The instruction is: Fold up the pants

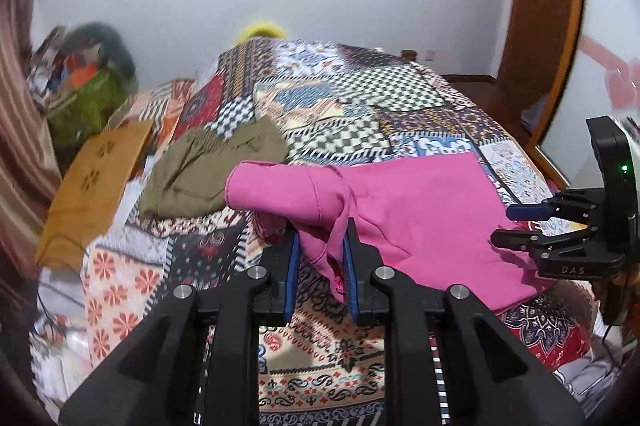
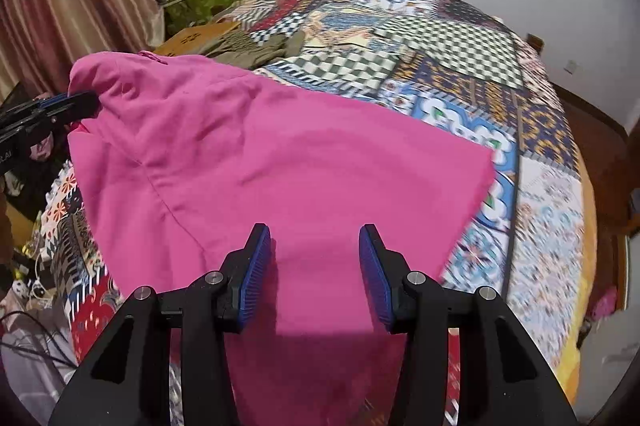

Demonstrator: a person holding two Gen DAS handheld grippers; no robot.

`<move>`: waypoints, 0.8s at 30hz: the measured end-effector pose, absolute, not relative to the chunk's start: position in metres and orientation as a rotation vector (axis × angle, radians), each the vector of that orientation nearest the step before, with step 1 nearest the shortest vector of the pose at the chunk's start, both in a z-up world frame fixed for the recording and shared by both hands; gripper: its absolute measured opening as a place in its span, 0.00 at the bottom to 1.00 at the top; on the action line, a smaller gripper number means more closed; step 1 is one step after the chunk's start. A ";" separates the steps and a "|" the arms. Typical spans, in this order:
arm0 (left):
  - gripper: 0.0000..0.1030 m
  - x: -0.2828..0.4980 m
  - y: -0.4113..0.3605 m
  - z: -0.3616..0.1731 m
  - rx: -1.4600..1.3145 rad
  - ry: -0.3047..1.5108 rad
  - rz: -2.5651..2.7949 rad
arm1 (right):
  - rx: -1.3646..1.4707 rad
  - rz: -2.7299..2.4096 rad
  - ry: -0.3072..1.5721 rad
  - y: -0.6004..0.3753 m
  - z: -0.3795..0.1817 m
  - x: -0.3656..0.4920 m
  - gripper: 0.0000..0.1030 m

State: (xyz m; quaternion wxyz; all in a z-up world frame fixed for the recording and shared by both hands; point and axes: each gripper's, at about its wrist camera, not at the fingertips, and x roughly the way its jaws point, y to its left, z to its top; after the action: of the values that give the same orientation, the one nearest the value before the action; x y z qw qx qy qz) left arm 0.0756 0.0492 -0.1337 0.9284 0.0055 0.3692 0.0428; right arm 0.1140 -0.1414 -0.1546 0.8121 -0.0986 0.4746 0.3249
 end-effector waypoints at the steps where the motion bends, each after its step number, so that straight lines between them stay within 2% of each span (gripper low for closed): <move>1: 0.19 0.076 0.046 -0.132 0.021 0.751 0.079 | -0.208 0.680 1.018 -0.148 -0.154 0.112 0.41; 11: 0.19 0.078 0.004 -0.117 0.139 0.703 -0.023 | -0.152 0.627 1.077 -0.179 -0.165 0.097 0.41; 24: 0.19 0.098 -0.027 -0.113 0.092 0.746 -0.202 | -0.089 0.632 1.069 -0.187 -0.170 0.095 0.41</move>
State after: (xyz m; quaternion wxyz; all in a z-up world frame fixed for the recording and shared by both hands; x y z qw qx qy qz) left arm 0.0975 -0.0270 -0.1131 0.9252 0.0448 0.3637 -0.0985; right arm 0.0950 -0.1874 -0.1701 0.8124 -0.0416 0.5007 0.2959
